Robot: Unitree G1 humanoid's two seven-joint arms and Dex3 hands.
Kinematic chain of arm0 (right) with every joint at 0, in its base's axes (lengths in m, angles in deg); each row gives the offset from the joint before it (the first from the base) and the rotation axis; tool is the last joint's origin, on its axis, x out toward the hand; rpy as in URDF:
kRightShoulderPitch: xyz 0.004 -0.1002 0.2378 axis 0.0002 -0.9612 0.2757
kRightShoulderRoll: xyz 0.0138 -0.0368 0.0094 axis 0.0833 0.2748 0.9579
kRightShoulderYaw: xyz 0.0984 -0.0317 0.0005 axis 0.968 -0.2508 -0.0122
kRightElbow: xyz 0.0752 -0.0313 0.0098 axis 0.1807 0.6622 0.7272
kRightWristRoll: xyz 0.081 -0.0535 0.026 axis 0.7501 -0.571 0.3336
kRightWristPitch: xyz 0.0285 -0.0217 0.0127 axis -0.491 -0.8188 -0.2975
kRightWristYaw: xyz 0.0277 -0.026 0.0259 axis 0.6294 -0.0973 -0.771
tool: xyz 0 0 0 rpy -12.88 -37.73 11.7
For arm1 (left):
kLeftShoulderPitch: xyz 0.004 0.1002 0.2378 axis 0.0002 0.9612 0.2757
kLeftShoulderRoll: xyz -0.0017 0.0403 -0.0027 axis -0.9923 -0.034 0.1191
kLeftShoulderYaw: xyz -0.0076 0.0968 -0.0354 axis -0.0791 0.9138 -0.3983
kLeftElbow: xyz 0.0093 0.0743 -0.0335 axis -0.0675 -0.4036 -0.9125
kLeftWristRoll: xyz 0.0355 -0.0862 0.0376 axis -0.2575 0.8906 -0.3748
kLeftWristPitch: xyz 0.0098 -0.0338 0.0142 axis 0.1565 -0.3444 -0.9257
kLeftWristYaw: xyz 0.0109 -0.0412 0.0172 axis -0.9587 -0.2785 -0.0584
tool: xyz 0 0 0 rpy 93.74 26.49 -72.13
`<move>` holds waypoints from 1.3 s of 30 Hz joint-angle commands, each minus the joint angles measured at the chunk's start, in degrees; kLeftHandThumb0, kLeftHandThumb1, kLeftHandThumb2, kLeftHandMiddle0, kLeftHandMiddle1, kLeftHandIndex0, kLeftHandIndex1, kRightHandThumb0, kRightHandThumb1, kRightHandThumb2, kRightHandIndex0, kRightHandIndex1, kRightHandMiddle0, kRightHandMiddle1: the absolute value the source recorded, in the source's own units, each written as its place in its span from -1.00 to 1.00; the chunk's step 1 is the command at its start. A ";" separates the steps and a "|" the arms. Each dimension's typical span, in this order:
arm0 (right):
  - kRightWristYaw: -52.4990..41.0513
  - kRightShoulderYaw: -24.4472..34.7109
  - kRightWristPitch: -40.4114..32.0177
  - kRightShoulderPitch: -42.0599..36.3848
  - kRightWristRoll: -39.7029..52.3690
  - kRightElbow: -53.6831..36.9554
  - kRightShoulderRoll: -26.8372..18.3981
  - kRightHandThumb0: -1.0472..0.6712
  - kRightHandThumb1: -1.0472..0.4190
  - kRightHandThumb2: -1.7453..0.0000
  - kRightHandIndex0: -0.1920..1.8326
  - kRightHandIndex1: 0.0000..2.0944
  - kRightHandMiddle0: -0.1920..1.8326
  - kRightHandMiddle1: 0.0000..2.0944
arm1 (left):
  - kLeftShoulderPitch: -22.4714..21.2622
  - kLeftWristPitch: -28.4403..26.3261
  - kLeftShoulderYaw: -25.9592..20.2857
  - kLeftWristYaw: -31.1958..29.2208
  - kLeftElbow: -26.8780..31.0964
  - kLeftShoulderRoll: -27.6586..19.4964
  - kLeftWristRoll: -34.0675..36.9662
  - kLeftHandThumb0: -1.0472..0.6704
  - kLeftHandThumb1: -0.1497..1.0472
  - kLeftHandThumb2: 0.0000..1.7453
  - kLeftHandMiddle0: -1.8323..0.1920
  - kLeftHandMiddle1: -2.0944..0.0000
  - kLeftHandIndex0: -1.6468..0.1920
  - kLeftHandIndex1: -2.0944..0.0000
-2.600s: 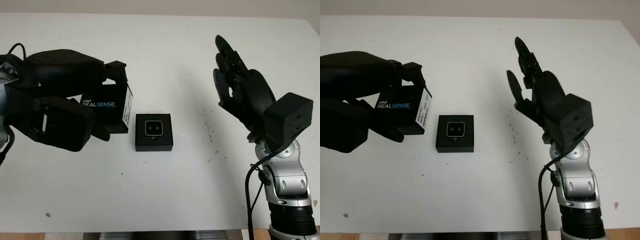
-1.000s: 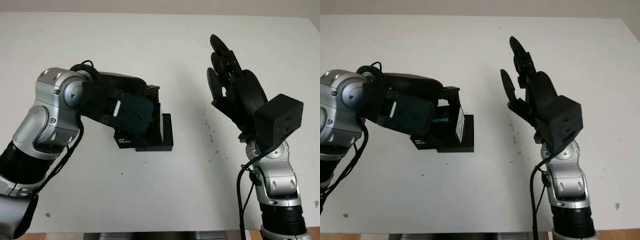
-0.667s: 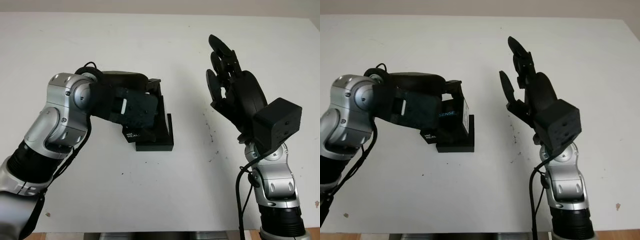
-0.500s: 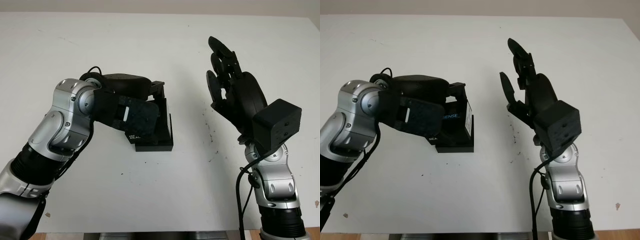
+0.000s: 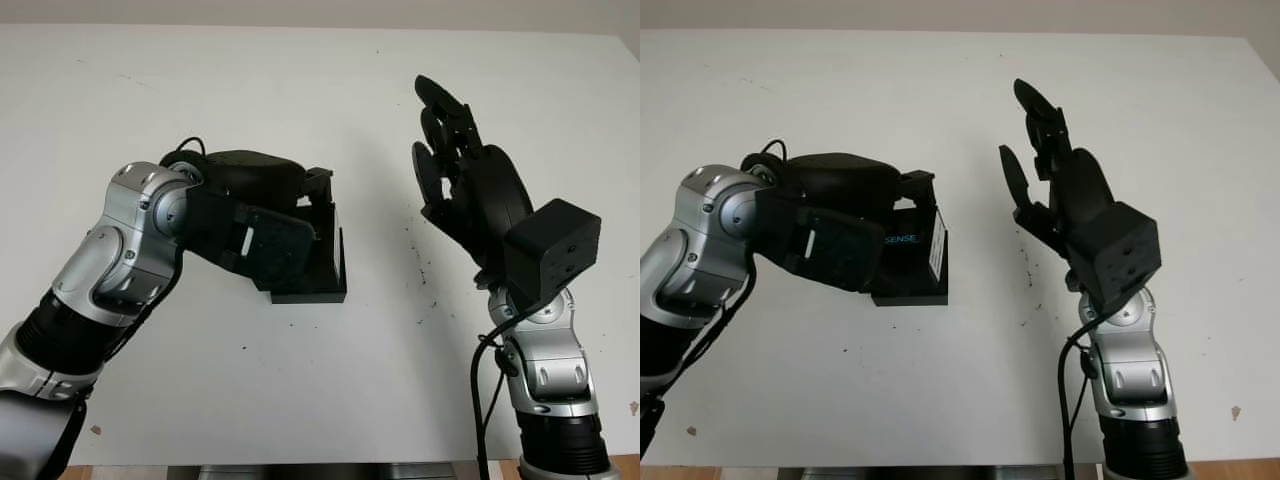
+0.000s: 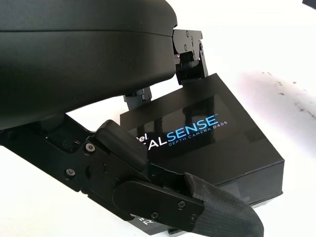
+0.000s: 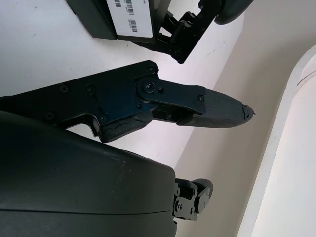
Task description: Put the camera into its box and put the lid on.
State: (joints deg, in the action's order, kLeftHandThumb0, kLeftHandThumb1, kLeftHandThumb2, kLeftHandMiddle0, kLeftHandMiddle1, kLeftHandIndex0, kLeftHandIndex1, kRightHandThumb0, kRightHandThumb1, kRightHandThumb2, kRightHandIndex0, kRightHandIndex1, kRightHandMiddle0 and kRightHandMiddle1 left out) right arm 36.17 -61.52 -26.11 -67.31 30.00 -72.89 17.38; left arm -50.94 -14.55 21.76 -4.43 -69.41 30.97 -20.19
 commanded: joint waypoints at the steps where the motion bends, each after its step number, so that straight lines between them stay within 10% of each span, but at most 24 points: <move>1: 0.16 0.27 0.42 0.10 0.16 -0.32 0.08 -0.66 -1.00 0.32 -0.83 -0.95 -1.00 -0.58 | 0.99 -1.48 0.28 -1.39 1.22 0.42 0.63 -0.12 1.00 -0.46 -0.45 -1.00 0.09 -1.00; 8: 0.21 -0.05 0.54 0.22 -0.13 -0.26 0.11 -0.65 -1.00 0.31 -0.83 -0.95 -1.00 -0.58 | 1.06 -9.58 0.69 -5.38 4.09 2.35 2.36 -0.14 1.00 -0.45 -0.34 -1.00 0.18 -1.00; 14: 0.31 -0.37 1.03 0.32 -0.19 0.12 0.35 -0.67 -1.00 0.31 -0.83 -0.95 -1.00 -0.58 | 0.78 -14.92 0.74 -5.25 6.25 3.89 4.76 -0.29 1.00 -0.45 0.25 -0.73 0.25 -0.98; 16: 0.42 -0.48 0.78 0.19 -0.31 0.02 0.41 -0.66 -1.00 0.30 -0.83 -0.95 -1.00 -0.57 | -1.05 -19.02 2.84 -7.12 6.80 3.74 2.77 -0.38 1.00 -0.45 0.54 -0.66 0.60 -0.92; 19: 0.74 -0.54 -0.39 -0.01 -0.27 -0.56 0.64 -0.65 -1.00 0.31 -0.83 -0.95 -1.00 -0.57 | -2.86 -23.52 5.76 -9.81 8.14 3.20 0.27 -0.48 1.00 -0.46 0.82 0.18 0.95 0.54; 21: 1.05 -0.76 -1.81 -0.13 -0.76 -1.16 0.44 -0.67 -1.00 0.31 -0.84 -0.95 -0.99 -0.59 | -2.95 -23.92 6.42 -10.45 8.62 2.72 0.02 -0.51 1.00 -0.44 0.84 0.69 0.99 0.89; 25: 1.07 -0.82 -3.70 -0.36 -0.95 -2.00 0.41 -0.69 -1.00 0.32 -0.86 -0.96 -0.97 -0.61 | -3.22 -21.71 7.42 -10.91 9.14 1.43 -0.48 -0.55 1.00 -0.41 0.99 0.98 1.00 0.99; 39: 0.16 -0.36 -3.40 0.10 -0.45 -1.51 0.00 -0.67 -1.00 0.32 -0.87 -0.96 -0.92 -0.71 | -2.43 -19.32 7.25 -11.43 10.41 0.04 0.53 -0.57 1.00 -0.43 1.00 1.00 1.00 1.00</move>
State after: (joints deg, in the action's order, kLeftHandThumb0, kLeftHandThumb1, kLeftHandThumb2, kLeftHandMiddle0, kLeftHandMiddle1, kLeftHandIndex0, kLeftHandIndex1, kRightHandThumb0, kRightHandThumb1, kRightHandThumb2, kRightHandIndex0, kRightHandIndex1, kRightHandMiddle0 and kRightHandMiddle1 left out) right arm 36.47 -62.30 -30.24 -67.26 29.19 -74.14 17.54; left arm -53.50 -34.02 28.64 -15.35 -60.24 31.49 -19.44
